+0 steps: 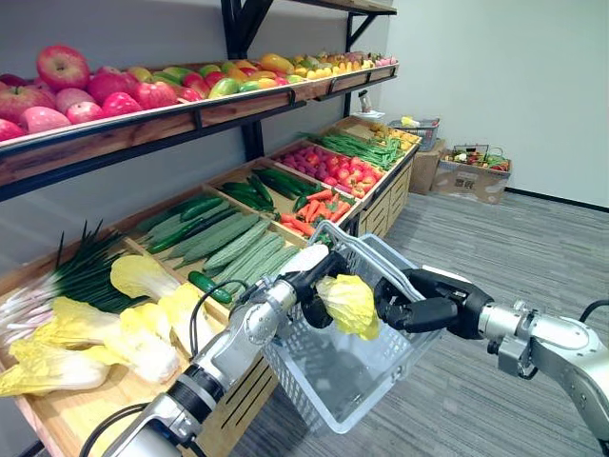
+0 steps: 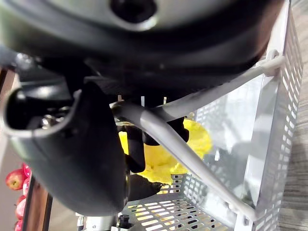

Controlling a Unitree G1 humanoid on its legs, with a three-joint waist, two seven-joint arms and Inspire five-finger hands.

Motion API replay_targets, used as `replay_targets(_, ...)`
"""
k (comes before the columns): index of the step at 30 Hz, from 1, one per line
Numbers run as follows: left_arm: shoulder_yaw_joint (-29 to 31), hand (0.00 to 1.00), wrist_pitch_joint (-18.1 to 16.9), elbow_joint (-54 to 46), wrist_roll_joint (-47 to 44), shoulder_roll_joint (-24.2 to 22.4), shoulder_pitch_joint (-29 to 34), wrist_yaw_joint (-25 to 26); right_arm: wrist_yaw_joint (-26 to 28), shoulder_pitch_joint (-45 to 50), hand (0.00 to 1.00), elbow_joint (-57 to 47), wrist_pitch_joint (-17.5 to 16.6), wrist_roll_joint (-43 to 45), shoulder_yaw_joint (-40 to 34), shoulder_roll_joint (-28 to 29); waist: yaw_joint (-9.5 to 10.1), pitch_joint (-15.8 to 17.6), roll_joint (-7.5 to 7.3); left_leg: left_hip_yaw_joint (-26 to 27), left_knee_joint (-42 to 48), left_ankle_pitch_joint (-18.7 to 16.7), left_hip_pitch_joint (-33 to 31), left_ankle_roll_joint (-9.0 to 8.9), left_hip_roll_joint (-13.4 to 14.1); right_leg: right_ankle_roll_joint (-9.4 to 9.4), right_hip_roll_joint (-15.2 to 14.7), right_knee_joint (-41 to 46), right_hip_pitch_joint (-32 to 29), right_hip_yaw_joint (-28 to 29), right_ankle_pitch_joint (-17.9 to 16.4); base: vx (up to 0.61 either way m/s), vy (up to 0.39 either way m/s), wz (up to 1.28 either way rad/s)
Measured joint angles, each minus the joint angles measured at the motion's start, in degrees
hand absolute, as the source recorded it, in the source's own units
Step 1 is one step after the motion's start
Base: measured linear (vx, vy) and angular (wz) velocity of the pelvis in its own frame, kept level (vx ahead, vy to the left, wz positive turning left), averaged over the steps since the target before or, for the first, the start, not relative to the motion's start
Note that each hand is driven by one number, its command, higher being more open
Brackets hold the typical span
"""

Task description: Pick vegetable in the basket

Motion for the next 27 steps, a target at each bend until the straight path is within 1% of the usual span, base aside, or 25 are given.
replay_targets(3,-0.1,1.00,-1.2,0.8,1.3,0.1,-0.1,0.0,0.3,0.0,0.00,0.0,0.3,0.0,0.0,-0.2,-0.44,-0.2,0.27,0.0,-0.1,0.0,0.0,0.00,0.0,0.01,0.0,0.0,0.0,0.0,0.0,0.02,0.006,-0.01)
replay_targets(6,-1.6,1.00,-2.1,-0.2,0.4,2.6,-1.4,-0.6,0.4,0.0,0.00,-0.1,0.3,0.0,0.0,-0.3,-0.74,-0.5,0.85,0.0,-0.1,0.0,0.0,0.00,0.0,0.01,0.0,0.0,0.0,0.0,0.0,0.02,0.005,0.00)
replay_targets(8,-1.8,1.00,0.1,-6.4,-6.6,7.4,-2.5,-4.6,0.9,0.1,0.00,-0.9,0.3,0.1,-0.7,-0.3,-0.91,-0.5,1.63,-0.1,-0.3,0.0,-0.2,0.00,0.1,0.04,-0.1,0.1,0.1,-0.1,-0.1,0.00,0.000,0.00)
replay_targets(9,-1.8,1.00,0.6,-8.3,-8.7,8.8,-3.1,-6.0,1.2,0.2,0.00,-1.2,0.3,0.1,-1.4,-0.3,-0.90,-0.5,1.81,-0.2,-0.4,0.0,-0.2,0.00,0.2,0.06,-0.1,0.2,0.1,-0.2,-0.1,0.01,0.002,0.09)
replay_targets(11,-1.7,1.00,3.1,-15.8,-17.6,14.4,-5.8,-10.1,2.3,0.4,0.00,-2.1,0.3,0.2,-3.3,-0.5,-0.72,-0.8,2.40,-1.0,-0.6,0.0,-0.2,-0.03,0.2,0.10,-0.2,1.1,0.1,-0.9,-0.8,0.02,0.002,0.17)
replay_targets(12,-1.7,1.00,3.8,-18.2,-20.3,16.4,-6.4,-11.1,2.6,0.5,0.00,-2.8,0.3,0.2,-4.3,-0.7,-0.66,-1.0,2.71,-1.3,-0.6,0.0,-0.1,-0.03,0.2,0.22,-0.2,1.5,0.1,-1.3,-1.1,0.03,0.008,0.17)
replay_targets(13,-1.7,1.00,4.1,-19.5,-22.2,17.5,-6.8,-11.7,2.8,0.7,0.00,-3.3,0.3,0.7,-5.1,-0.8,-0.59,-1.2,2.91,-1.6,-0.6,0.0,-0.1,-0.03,0.2,0.17,-0.3,1.6,0.1,-1.6,-1.3,0.04,0.010,0.24)
replay_targets(14,-1.0,1.00,4.3,-22.0,-27.4,20.0,-7.6,-13.8,3.0,0.8,0.00,-3.4,0.3,2.7,-6.6,-1.6,-0.45,-1.5,3.31,-2.3,-0.7,0.0,-0.1,-0.03,0.2,0.19,-0.5,1.9,0.4,-2.3,-1.7,0.05,0.016,0.22)
replay_targets(15,-0.9,1.00,4.2,-22.7,-29.5,20.9,-8.1,-15.0,2.9,0.8,0.00,-3.5,0.3,3.0,-7.2,-1.8,-0.27,-1.6,3.42,-2.5,-0.7,0.0,0.0,-0.03,0.2,0.20,-0.5,1.9,0.5,-2.5,-1.8,0.04,0.018,0.21)
replay_targets(17,-1.1,1.00,4.2,-25.6,-37.2,24.3,-11.1,-21.9,2.3,0.9,0.00,-2.9,0.3,3.5,-7.5,-3.4,0.73,-1.7,3.51,-3.1,-0.8,0.0,-0.1,-0.03,0.1,0.16,-0.8,1.9,0.7,-3.2,-2.1,0.04,0.024,0.15)
replay_targets(18,-1.2,1.00,4.2,-26.1,-38.1,25.2,-11.6,-23.1,2.4,1.0,0.00,-2.4,0.3,3.8,-7.5,-3.8,0.78,-1.7,3.53,-3.3,-0.8,0.0,-0.2,-0.03,0.1,0.19,-1.0,1.9,0.7,-3.3,-2.2,0.04,0.024,0.18)
replay_targets(20,-3.6,1.00,4.9,-27.7,-42.2,27.7,-13.9,-26.7,1.8,1.7,0.00,-0.5,0.3,4.4,-7.2,-3.9,1.40,-1.7,3.54,-3.8,-0.9,0.0,-0.4,-0.01,0.0,0.23,-1.2,1.9,0.7,-3.7,-2.2,0.04,0.019,0.11)
replay_targets(23,-7.5,1.00,7.9,-30.8,-44.9,29.7,-14.3,-29.2,0.9,3.4,0.00,1.5,0.3,4.5,-6.1,-4.1,1.94,-1.8,3.70,-4.3,-1.1,0.1,-0.7,0.02,-0.1,0.26,-1.5,1.4,0.8,-4.4,-2.3,0.05,0.017,0.11)
replay_targets(25,-8.8,1.00,10.0,-31.1,-48.7,30.8,-14.3,-31.4,-0.9,5.2,0.00,2.8,0.3,4.5,-3.9,-4.8,2.02,-1.8,3.65,-5.1,-1.0,0.2,-1.1,0.15,-0.1,0.28,-1.7,1.2,0.9,-5.2,-2.2,0.05,0.015,0.17)
replay_targets(27,-9.3,1.00,11.1,-31.7,-50.2,31.9,-14.0,-33.4,-2.0,6.5,0.00,4.0,0.3,4.5,-3.1,-5.4,2.14,-1.8,3.66,-5.6,-1.0,0.2,-1.3,0.22,-0.2,0.29,-1.9,1.0,0.9,-5.6,-2.2,0.04,0.015,0.13)
